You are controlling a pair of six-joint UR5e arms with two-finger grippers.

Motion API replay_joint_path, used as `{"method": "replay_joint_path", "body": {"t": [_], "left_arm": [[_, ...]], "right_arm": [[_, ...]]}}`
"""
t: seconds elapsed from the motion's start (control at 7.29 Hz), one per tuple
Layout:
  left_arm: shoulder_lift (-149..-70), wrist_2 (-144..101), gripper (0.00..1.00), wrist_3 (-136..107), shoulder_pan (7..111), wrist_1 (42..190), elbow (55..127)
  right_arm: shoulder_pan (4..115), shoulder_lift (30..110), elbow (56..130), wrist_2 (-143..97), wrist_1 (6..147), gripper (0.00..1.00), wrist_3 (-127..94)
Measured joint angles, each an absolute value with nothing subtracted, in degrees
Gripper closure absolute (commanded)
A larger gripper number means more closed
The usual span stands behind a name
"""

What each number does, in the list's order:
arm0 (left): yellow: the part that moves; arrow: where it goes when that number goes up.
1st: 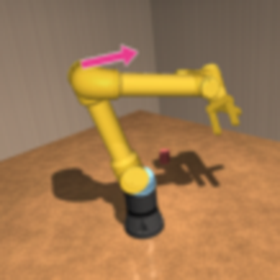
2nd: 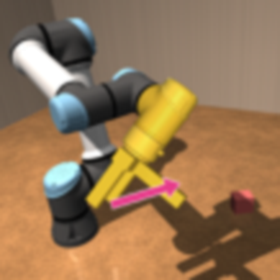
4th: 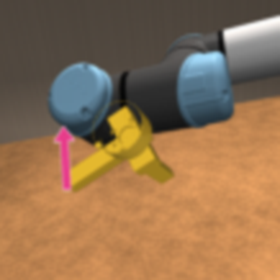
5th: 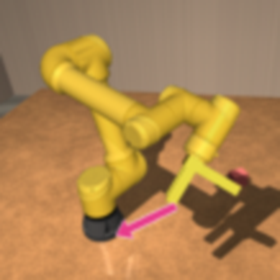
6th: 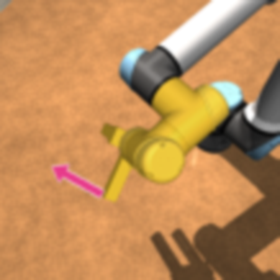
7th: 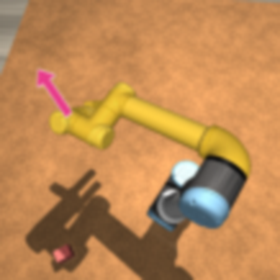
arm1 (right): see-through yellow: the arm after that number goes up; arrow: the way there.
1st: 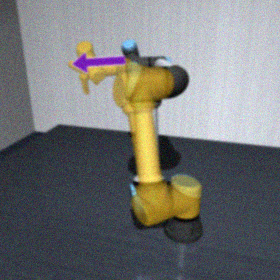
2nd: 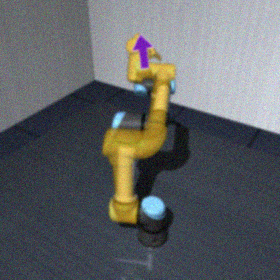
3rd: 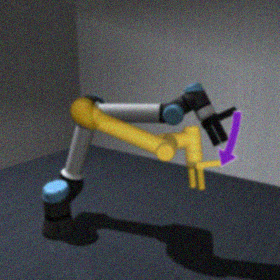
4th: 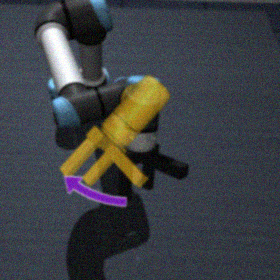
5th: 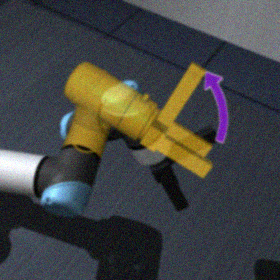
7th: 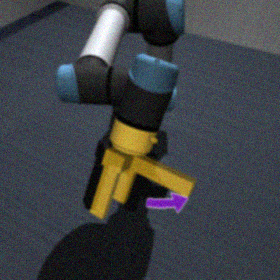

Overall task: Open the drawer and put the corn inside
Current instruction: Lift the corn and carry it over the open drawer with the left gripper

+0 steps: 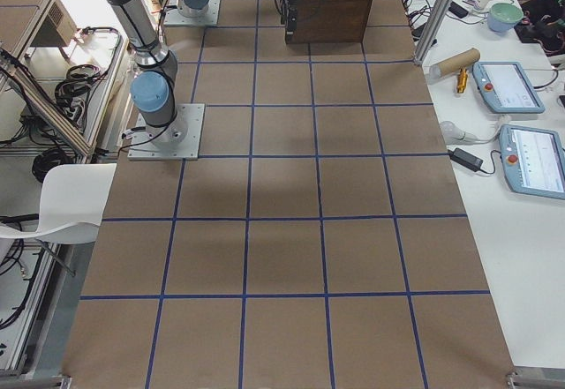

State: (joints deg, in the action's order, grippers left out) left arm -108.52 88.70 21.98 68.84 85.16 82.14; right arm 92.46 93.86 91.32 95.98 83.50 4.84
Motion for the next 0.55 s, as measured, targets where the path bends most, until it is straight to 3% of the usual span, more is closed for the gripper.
{"method": "replay_joint_path", "body": {"t": [0.14, 0.27, 0.55], "left_arm": [[-108.45, 88.69, 0.14, 21.02, 69.49, 84.32, 83.11], [-108.36, 88.68, 0.05, 20.81, 69.70, 83.90, 83.72], [-108.29, 88.64, 0.04, 20.42, 69.77, 83.72, 83.71]], "right_arm": [[92.46, 93.87, 91.32, 95.98, 83.50, 0.00, 4.83], [92.46, 93.85, 91.32, 96.00, 83.50, 0.00, 4.83], [92.46, 93.81, 91.32, 96.01, 83.50, 0.00, 4.84]]}}
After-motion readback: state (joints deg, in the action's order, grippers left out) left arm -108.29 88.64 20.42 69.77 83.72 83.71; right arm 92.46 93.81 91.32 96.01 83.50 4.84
